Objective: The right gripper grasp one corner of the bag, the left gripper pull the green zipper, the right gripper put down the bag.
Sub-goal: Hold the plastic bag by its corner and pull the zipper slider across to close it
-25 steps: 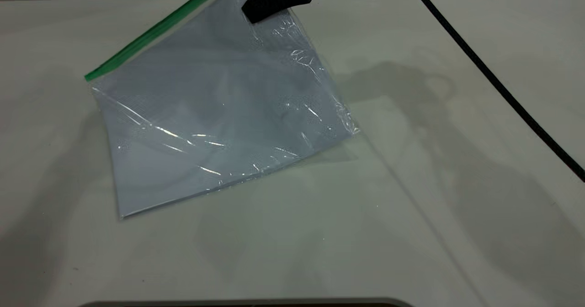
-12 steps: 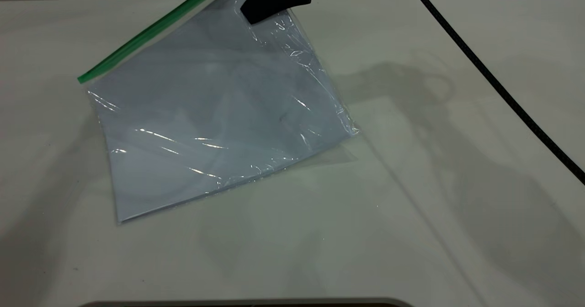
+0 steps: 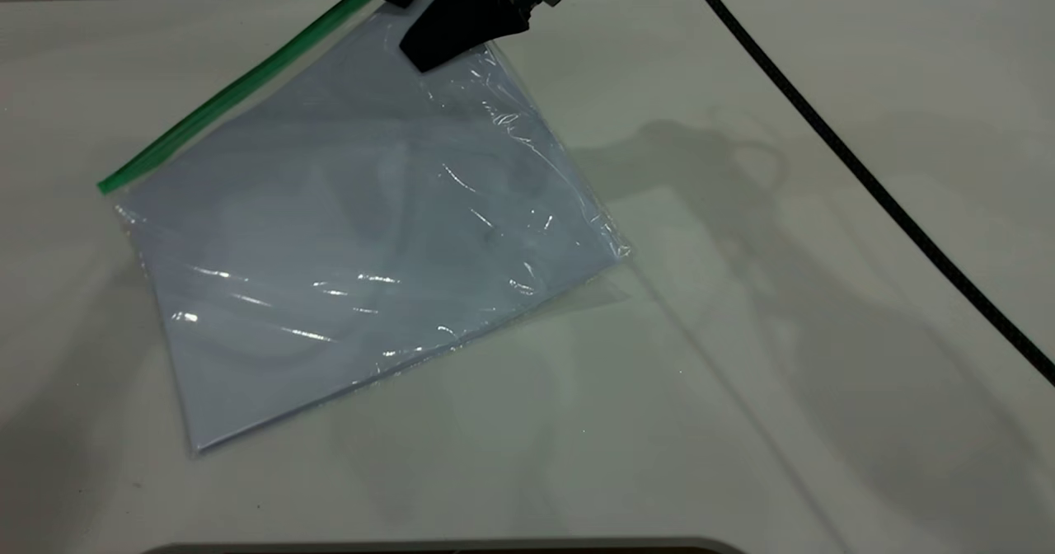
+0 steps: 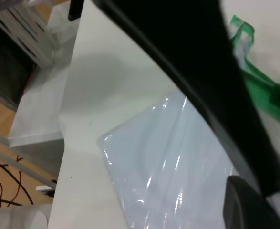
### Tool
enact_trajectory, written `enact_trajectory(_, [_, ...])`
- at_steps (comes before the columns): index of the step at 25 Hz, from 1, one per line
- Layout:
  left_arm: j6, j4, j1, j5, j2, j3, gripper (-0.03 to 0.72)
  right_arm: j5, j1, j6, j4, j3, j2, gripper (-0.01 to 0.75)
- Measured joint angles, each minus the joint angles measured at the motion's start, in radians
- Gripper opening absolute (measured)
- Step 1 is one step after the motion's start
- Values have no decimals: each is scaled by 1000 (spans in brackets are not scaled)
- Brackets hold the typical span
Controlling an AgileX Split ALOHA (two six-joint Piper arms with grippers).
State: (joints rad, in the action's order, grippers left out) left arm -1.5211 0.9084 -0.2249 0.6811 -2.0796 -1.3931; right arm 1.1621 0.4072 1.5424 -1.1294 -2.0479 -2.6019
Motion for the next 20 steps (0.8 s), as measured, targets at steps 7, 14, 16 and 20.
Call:
enact_trajectory(7, [-11, 0, 0, 71, 0, 0, 536, 0, 1, 14, 2, 0, 0, 33])
enact_trajectory(14, [-19, 0, 0, 72, 0, 0, 460, 0, 1, 14, 3, 0, 0, 33])
enact_trajectory(16, [-19, -1, 0, 77, 0, 0, 438, 0, 1, 14, 3, 0, 0, 33])
enact_trajectory(20, [-3, -34, 0, 88, 0, 0, 416, 1, 1, 14, 4, 0, 0, 33])
